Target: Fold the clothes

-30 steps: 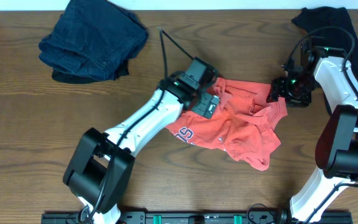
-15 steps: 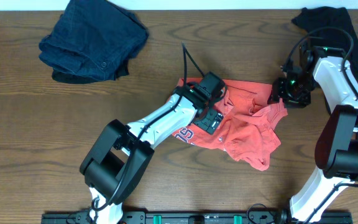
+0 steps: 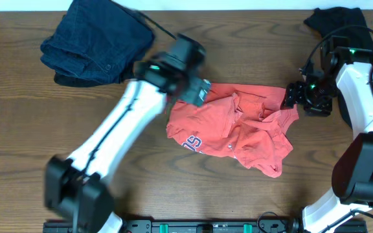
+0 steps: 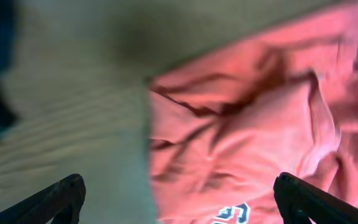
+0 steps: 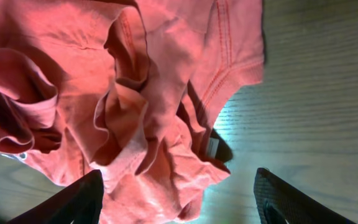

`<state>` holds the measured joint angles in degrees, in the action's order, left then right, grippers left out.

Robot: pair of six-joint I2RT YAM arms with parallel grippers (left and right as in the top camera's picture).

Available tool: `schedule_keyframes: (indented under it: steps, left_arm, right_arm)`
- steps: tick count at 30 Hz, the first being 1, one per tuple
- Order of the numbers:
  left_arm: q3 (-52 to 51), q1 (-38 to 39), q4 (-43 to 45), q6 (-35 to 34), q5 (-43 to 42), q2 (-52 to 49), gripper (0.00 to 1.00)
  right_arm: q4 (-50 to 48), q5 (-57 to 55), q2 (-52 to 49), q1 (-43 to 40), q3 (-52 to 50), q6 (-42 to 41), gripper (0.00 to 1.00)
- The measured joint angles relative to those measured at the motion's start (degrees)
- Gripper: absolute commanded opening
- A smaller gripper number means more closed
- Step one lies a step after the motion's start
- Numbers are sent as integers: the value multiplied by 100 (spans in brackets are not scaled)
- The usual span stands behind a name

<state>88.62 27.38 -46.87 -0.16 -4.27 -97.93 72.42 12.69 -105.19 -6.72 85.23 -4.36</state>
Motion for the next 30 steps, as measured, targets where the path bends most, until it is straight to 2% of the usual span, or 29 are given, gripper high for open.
schedule_keyframes:
  steps: [4,12,21,30]
  left_arm:
    - [17,-509,-24,0,0,140,98]
    - [2,-1196,-52,0,0,13,98]
    - [-2,-1294,-94,0,0,13,98]
    - [-50,-1294,-168,0,-2,13,98]
  right_arm:
    - [-118,127,0,68,-302,-111,78]
    - [-942,234,-2,433,-1375,-352,85]
    - [-2085,-337,-2,634,-2356,-457,84]
    - [-2686,-1145,199,636,-2695,-717,83]
